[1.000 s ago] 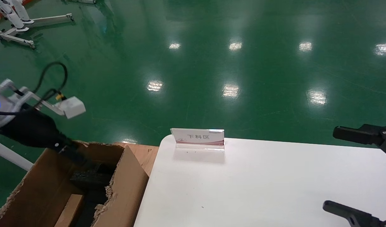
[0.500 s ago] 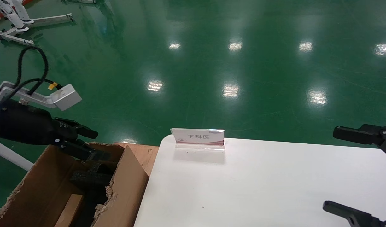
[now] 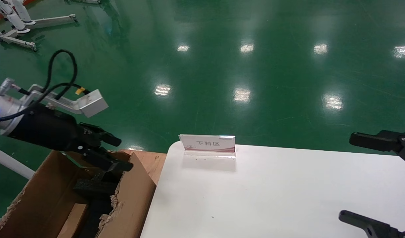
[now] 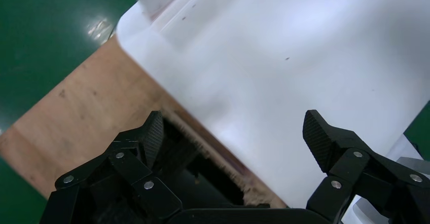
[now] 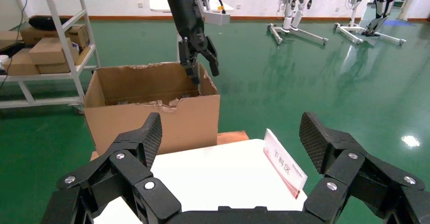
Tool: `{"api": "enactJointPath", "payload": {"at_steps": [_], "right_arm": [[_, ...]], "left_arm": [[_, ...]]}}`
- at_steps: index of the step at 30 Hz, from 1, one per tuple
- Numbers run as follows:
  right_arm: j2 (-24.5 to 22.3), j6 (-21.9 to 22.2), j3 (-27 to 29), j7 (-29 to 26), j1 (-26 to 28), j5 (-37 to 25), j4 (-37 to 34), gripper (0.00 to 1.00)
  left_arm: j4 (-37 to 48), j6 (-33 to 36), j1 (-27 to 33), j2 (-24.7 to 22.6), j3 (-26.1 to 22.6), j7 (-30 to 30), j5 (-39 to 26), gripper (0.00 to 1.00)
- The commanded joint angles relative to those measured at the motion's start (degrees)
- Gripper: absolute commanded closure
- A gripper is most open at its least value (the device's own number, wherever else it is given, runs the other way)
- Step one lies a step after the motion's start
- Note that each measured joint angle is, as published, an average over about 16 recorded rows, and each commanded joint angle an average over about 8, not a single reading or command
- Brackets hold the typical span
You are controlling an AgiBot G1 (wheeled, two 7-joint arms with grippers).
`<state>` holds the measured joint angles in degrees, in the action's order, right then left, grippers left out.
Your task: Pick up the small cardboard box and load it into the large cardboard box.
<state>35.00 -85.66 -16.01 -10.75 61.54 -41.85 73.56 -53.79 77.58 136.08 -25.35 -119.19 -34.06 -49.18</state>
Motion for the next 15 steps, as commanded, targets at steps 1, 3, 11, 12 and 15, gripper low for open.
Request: {"api": "enactJointPath", "payload": {"at_steps": [1, 3, 11, 12, 15], "right_arm": [[0.0, 0.0, 0.0, 0.0, 0.0, 0.0, 0.0, 0.00], [0.0, 0.0, 0.0, 0.0, 0.0, 0.0, 0.0, 0.00], [0.0, 0.0, 0.0, 0.0, 0.0, 0.0, 0.0, 0.00], [0.0, 0.0, 0.0, 0.0, 0.0, 0.0, 0.0, 0.00], [0.0, 0.0, 0.0, 0.0, 0.0, 0.0, 0.0, 0.00]], "left_arm": [[-0.3, 0.1, -1.2, -0.2, 1.7, 0.3, 0.1, 0.00], [-0.6, 0.3, -2.6, -0.4, 3.5, 0.7, 0.2, 0.00], [-2.0, 0.9, -8.0, -1.2, 11.0, 2.3, 0.7, 0.00], [-2.2, 0.9, -8.7, -1.3, 11.9, 2.5, 0.7, 0.00], [-2.7, 1.1, -10.7, -1.6, 14.7, 3.1, 0.9, 0.00]]}}
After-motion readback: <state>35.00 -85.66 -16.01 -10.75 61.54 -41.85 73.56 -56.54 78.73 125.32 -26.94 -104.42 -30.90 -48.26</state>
